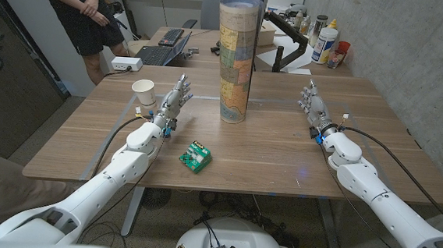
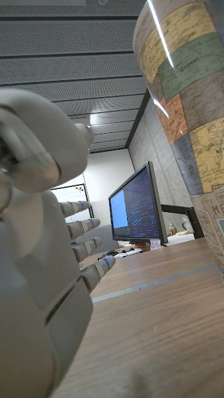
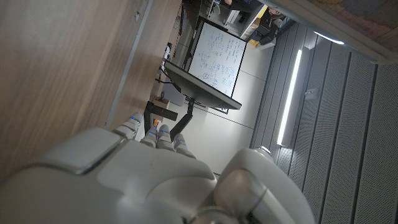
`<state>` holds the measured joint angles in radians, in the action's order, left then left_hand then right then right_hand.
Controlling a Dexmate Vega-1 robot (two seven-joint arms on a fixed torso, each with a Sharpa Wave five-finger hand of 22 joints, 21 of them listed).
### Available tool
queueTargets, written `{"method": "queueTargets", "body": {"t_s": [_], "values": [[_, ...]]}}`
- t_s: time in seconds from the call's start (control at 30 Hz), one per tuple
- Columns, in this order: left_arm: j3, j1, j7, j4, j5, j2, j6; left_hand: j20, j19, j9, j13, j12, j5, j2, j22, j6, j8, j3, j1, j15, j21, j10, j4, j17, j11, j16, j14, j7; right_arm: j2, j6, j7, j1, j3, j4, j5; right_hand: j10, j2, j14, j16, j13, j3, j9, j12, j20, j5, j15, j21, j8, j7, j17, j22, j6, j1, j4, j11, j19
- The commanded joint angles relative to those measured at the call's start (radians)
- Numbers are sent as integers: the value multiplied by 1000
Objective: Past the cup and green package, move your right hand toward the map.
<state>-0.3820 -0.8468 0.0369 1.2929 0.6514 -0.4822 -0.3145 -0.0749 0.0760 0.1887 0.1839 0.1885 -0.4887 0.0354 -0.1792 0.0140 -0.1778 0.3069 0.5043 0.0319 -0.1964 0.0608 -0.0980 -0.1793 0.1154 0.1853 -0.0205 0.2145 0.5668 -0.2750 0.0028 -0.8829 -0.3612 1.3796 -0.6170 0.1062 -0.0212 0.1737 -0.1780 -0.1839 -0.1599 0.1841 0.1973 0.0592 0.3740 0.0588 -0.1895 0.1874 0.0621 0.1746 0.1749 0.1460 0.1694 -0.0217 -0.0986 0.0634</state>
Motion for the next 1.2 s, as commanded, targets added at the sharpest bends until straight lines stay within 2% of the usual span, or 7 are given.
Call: {"method": "queueTargets", "body": {"t_s": [0.03,0.27,0.3,0.4,0.53,0.6,1.2], "values": [[4,-2,0,0,8,6,-6,6,4,2,3,-5,0,-27,-2,-34,3,22,-32,25,-4,-41,-12,-4,-9,5,-5,1,6,-20,12,-4,-2,12,8,13,4,15,-2,-3,-4,2,-1,11,13,6,-6,-1,-1,5,1,14,21,10,-17,-2],[6,-2,1,-2,6,0,-6,6,5,2,3,-4,0,-30,-2,-44,3,23,-38,21,-4,-45,-14,-4,-12,4,-5,3,7,-33,18,-1,-7,9,21,18,7,20,-1,-3,-4,2,-1,14,18,10,-5,-2,0,5,1,22,28,15,-27,0],[6,-2,0,-2,6,1,-7,6,4,2,3,-4,0,-30,-2,-44,3,24,-38,20,-4,-45,-14,-4,-12,4,-6,3,5,-34,16,-1,-7,9,21,15,9,20,-2,-3,-4,2,2,14,21,8,-5,0,1,5,2,21,34,19,-12,-1],[7,-3,-1,-2,6,0,-8,6,4,2,3,-3,0,-31,-2,-44,1,24,-40,20,-4,-45,-15,-4,-12,4,-7,4,2,-38,13,0,-8,9,25,14,10,19,-2,-3,-4,2,3,12,23,5,-5,1,2,5,1,20,37,21,-11,-3],[9,-6,0,2,11,-1,-3,7,4,2,3,-3,0,-32,-2,-42,-1,24,-42,20,-3,-45,-15,-4,-12,4,-7,4,-2,-46,11,0,-10,8,29,6,12,17,-4,-3,-4,2,8,16,30,0,-9,6,-2,5,1,15,49,29,14,-13],[8,-6,-1,2,11,-1,-2,6,3,2,2,-2,0,-33,-2,-40,-2,24,-43,19,-3,-45,-16,-4,-12,4,-6,4,-1,-47,11,0,-11,9,31,8,14,17,-5,-3,-5,2,7,31,34,-2,-11,6,-5,5,1,18,54,32,8,-23],[9,3,15,-17,14,2,-11,8,4,2,2,1,-1,-37,-2,-35,-8,25,-49,18,-3,-46,-18,-3,-15,4,-7,4,-5,-44,14,6,-22,22,42,19,14,25,-3,-3,-7,2,6,32,44,1,-6,6,0,6,1,21,61,38,-18,-17]]}}
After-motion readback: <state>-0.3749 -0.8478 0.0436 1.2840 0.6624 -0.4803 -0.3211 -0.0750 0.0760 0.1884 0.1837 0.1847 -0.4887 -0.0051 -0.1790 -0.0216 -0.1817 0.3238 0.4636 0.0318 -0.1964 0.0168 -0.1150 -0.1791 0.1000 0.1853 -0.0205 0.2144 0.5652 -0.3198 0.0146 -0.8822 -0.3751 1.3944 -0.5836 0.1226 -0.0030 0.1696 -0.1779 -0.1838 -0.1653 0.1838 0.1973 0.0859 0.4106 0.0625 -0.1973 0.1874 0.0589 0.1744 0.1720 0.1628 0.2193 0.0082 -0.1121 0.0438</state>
